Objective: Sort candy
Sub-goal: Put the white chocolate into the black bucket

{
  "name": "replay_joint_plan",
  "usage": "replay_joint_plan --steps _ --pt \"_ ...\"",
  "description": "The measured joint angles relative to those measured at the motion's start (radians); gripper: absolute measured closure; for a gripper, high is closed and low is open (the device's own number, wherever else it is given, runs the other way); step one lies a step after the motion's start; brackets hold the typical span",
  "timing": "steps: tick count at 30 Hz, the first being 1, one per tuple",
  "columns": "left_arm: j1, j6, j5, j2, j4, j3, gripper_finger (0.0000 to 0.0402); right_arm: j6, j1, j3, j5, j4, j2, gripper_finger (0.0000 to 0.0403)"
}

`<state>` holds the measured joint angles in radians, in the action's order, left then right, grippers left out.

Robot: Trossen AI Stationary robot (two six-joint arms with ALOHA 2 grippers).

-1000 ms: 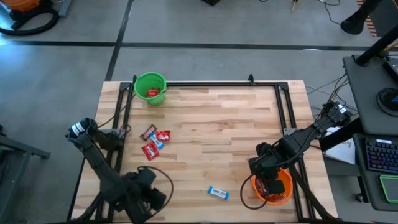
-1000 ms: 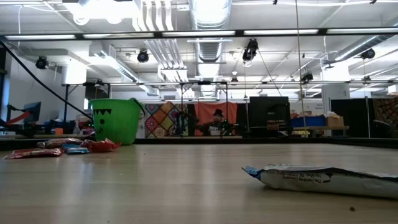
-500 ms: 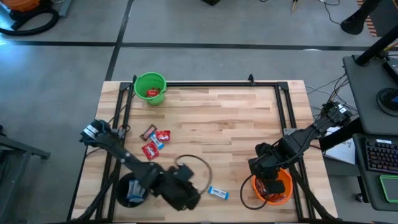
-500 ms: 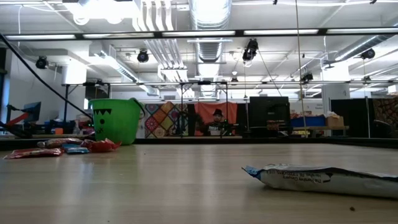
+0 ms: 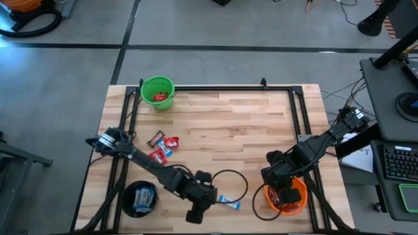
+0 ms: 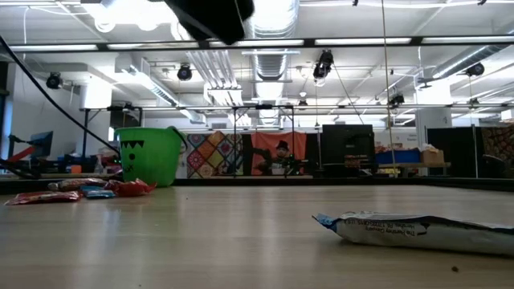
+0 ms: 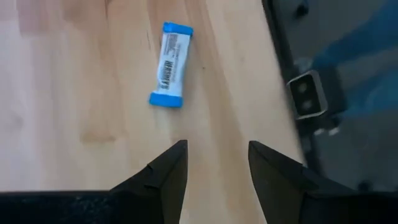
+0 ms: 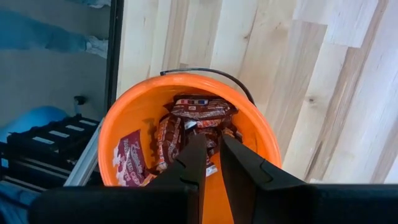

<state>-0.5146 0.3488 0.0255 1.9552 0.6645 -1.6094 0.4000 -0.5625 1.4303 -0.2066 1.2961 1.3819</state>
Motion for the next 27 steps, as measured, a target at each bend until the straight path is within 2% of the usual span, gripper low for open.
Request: replay_joint_plan --steps 4,8,13,19,27 --pt "0.037 -0.172 0.003 0.032 0.018 0.000 0.0249 0.003 0.000 0.000 0.000 -0.001 0.000 0.0364" --pt "0.081 -0.230 0.021 0.087 0.016 0.000 0.0249 0.010 0.000 0.000 0.000 -0.005 0.000 0.0364" --pt "0.133 -0.195 0.017 0.152 0.016 0.000 0.0249 0.062 0.000 0.000 0.000 -0.004 0.000 0.0364" --pt "0.152 -0.114 -0.017 0.161 -0.062 -0.005 0.0249 0.067 0.000 0.000 -0.001 0.006 0.000 0.0364" --pt "0.147 -0.089 -0.020 0.215 -0.073 -0.166 0.0249 0.053 0.000 0.000 -0.001 0.009 -0.004 0.0364"
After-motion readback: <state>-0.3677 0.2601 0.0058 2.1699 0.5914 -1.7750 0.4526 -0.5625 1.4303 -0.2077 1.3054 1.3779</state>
